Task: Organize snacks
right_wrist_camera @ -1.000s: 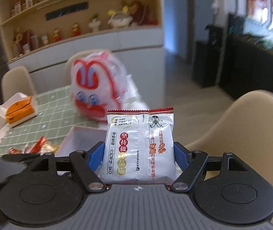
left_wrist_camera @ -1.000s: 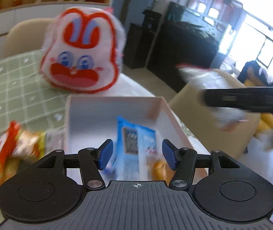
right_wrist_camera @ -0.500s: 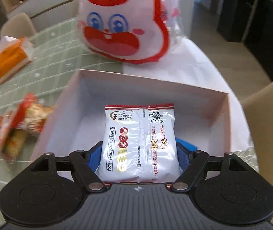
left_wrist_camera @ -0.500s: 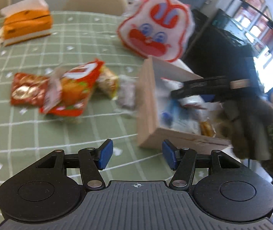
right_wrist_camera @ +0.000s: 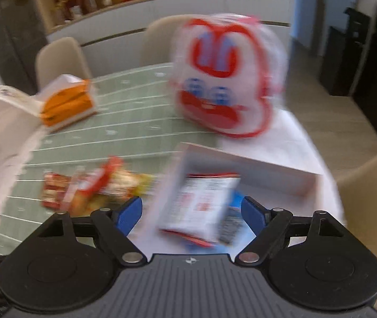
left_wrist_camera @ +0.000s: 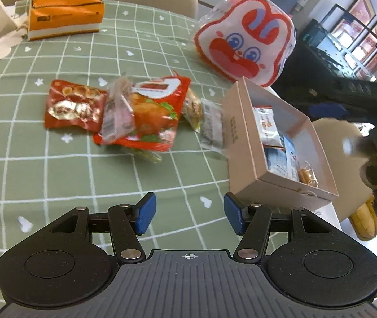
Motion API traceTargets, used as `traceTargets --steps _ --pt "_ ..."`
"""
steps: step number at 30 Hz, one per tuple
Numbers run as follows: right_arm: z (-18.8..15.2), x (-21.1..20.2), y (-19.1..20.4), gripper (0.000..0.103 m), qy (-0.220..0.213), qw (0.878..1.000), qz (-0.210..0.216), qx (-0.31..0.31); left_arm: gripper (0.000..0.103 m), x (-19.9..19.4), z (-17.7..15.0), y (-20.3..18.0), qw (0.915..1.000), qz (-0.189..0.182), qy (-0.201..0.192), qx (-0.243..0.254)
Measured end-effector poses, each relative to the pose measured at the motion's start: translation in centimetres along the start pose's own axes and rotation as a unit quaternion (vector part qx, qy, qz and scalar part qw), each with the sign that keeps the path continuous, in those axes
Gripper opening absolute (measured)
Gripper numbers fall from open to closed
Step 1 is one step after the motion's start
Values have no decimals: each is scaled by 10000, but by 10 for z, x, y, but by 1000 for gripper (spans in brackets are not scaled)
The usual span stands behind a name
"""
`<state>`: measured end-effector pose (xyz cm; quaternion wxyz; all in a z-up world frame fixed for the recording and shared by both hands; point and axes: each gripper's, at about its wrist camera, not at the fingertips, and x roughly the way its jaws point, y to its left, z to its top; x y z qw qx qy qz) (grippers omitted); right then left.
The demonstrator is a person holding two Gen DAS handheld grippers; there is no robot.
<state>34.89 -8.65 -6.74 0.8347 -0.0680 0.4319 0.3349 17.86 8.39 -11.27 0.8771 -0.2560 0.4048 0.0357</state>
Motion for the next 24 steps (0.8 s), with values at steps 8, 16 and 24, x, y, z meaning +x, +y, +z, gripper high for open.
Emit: traceTargets --steps 8,16,24 --pt "36 95 65 82 443 9963 235 704 62 -25 6 60 9997 158 -141 -95" --pt "48 162 83 39 936 9940 -134 550 62 -41 7 102 9998 40 -62 -160" --pt "-3 121 118 30 1249 9917 277 -100 62 -27 11 74 9973 -478 -13 558"
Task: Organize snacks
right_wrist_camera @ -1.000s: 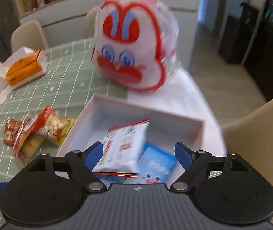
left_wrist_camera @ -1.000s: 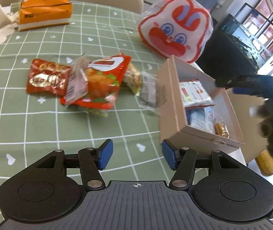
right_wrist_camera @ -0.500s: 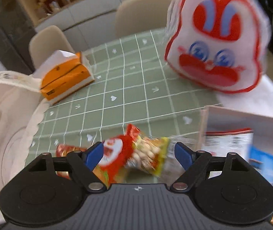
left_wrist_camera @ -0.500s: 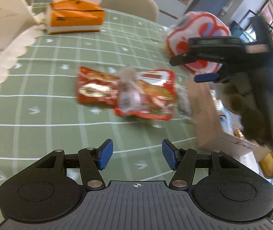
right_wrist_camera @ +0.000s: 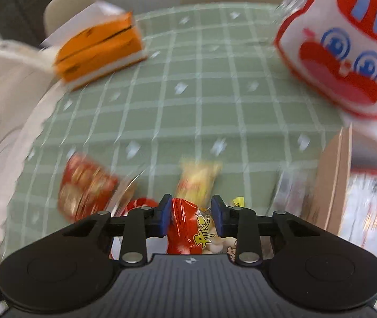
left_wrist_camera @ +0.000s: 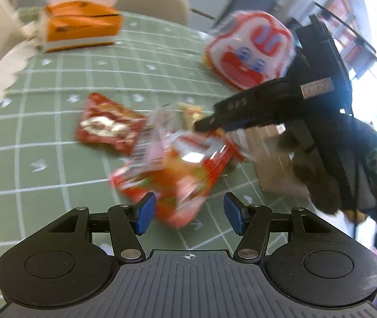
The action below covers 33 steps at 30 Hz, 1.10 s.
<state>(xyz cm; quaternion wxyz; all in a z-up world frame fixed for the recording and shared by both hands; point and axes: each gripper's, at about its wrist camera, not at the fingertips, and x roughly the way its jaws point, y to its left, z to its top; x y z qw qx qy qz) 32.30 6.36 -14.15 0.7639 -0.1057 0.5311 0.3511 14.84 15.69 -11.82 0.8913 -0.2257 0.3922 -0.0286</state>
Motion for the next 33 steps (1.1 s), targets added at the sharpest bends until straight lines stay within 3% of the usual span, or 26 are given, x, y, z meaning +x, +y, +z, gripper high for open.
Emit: traceTargets --steps 2,5,7,13,16,18,22,24,29,33 --pt "-16 -7 2 26 79 9999 116 34 62 6 -5 -13 9990 145 1 431" --pt "-35 -17 3 22 127 9996 211 105 62 12 -16 -28 9916 672 -35 1107" --pt "-48 -23 4 22 123 9998 151 57 62 13 -18 -26 9900 711 14 1219" --pt "-55 -34 6 24 -414 9989 -189 -109 62 3 6 5 9973 567 -67 452" --pt "-40 -24 7 31 -689 9974 -7 221 62 -3 22 18 9968 700 -325 211" --pt "-30 -9 8 40 -729 9963 41 458 62 -10 28 24 9965 706 -430 154" --pt "-31 14 11 41 -635 9963 -74 567 62 -12 31 35 9970 650 -387 171" --pt "-40 9 20 34 -511 9982 -75 311 62 -3 31 43 9978 630 -169 116" --pt "-90 -18 24 33 -240 9997 21 81 62 21 28 52 9999 154 25 -47" --pt "-131 -44 21 32 -265 9996 -76 94 62 31 19 39 9993 115 198 303"
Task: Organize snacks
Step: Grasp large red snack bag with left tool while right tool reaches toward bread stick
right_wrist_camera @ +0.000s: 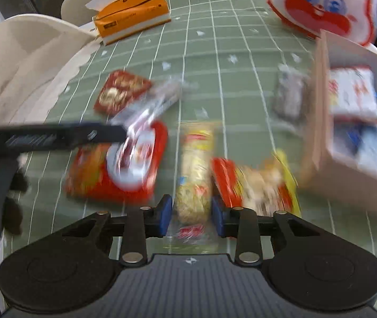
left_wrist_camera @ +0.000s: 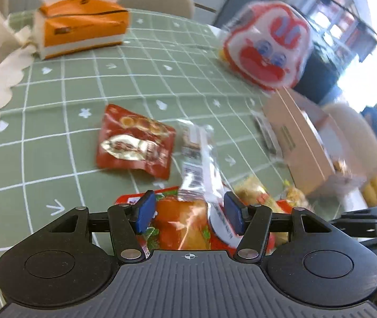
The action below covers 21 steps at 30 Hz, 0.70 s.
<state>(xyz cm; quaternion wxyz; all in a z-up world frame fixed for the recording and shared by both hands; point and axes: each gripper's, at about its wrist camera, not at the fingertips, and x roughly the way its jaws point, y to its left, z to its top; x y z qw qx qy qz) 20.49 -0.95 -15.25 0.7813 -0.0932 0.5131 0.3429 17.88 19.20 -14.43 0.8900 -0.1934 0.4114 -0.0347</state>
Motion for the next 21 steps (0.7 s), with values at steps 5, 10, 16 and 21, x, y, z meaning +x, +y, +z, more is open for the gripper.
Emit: traceTargets --steps 5,10,16,21 --pt "-37 -23 -4 33 -147 9988 -436 -166 62 -14 -23 -28 9983 -298 343 379" --pt "-57 -34 -13 35 -194 9990 -385 137 58 -29 -43 -47 9957 -509 493 599" --pt "-53 -42 5 43 -519 9980 -359 -25 58 -31 -21 -14 9997 -173 -63 -188" --pt "-33 -29 43 31 -881 9945 -358 -442 58 -8 -12 2 9993 -118 104 -347"
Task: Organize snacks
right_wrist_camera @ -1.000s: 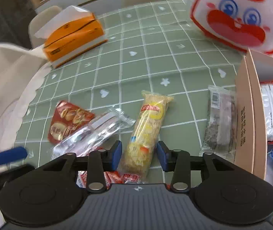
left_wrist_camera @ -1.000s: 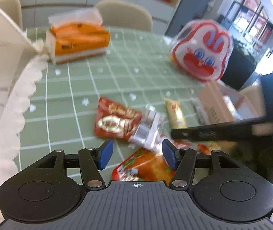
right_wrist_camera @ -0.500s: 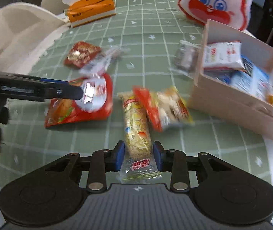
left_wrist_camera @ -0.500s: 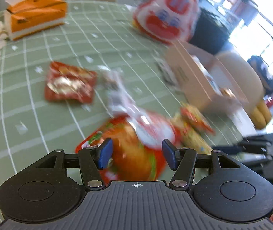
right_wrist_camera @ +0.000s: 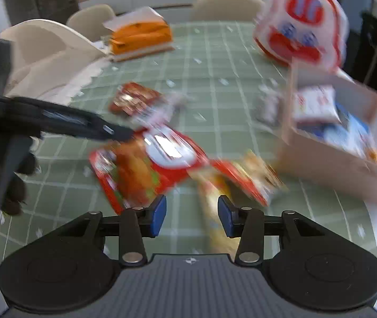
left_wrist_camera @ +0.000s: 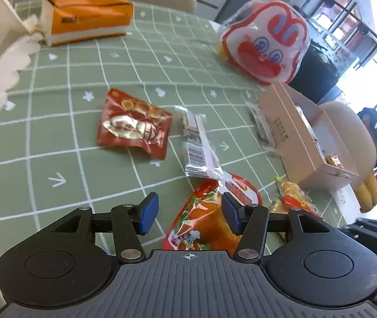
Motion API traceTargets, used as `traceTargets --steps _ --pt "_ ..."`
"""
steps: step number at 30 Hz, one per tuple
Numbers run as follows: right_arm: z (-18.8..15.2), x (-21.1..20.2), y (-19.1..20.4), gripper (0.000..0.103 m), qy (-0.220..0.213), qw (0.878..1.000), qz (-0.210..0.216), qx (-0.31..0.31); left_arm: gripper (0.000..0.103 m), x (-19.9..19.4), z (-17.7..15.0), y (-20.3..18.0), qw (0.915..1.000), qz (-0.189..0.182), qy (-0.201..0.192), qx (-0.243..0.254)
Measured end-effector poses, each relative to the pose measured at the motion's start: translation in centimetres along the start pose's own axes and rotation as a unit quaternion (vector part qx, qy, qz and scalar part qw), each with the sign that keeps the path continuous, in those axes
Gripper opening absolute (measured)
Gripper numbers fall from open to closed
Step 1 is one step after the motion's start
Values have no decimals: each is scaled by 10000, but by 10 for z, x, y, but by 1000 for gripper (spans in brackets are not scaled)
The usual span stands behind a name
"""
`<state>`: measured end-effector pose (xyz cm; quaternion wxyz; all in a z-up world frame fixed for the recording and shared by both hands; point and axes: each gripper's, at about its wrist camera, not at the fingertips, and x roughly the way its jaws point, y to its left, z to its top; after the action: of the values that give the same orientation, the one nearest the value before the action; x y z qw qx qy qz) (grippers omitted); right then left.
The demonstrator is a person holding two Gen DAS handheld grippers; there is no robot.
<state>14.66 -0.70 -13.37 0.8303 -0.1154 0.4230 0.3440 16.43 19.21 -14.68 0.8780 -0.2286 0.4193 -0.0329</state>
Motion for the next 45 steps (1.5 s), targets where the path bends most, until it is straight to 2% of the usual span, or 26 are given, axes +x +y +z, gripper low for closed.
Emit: traceTargets --steps 2,7,11,16,20,22,27,29,32,34,37,41,42,45 --pt "5 14 12 23 123 9998 138 -43 58 7 1 0 9998 -181 -17 -53" --pt "2 40 19 23 376 9992 73 77 58 16 1 -5 9980 -628 31 -113" --pt "-9 30 11 23 368 9987 286 212 58 7 -7 -21 9960 -844 221 175" --pt "-26 12 1 23 454 9967 573 348 58 -27 -27 -53 9924 -1143 164 428" --pt "-44 -3 -9 23 454 9963 609 398 57 -40 -38 -79 9873 -1514 200 443" --pt "-50 -9 -18 23 403 9963 572 490 57 -31 -40 -91 9897 -1305 196 548" --pt "-55 -13 -37 23 285 9967 416 629 58 10 -39 -102 9962 -160 218 827" --pt "-56 -15 -39 23 240 9973 368 582 58 20 -38 -98 9964 17 290 791" --pt "-57 -20 -43 23 166 9976 362 570 53 22 -39 -97 9962 20 316 805" --pt "-57 -25 -42 23 108 9983 302 493 45 23 -38 -95 9963 -29 336 792" --pt "-59 -32 -40 23 -20 9997 87 237 40 26 -38 -88 9977 -210 489 419" --pt "-62 -43 -38 30 -266 9992 -264 -100 39 26 -42 -89 9976 -327 452 414" --pt "-63 -44 -40 33 -310 9990 -294 -125 38 26 -42 -88 9976 -339 450 400" --pt "-61 -38 -43 33 -224 9995 -223 -98 34 24 -42 -84 9978 -443 458 194"
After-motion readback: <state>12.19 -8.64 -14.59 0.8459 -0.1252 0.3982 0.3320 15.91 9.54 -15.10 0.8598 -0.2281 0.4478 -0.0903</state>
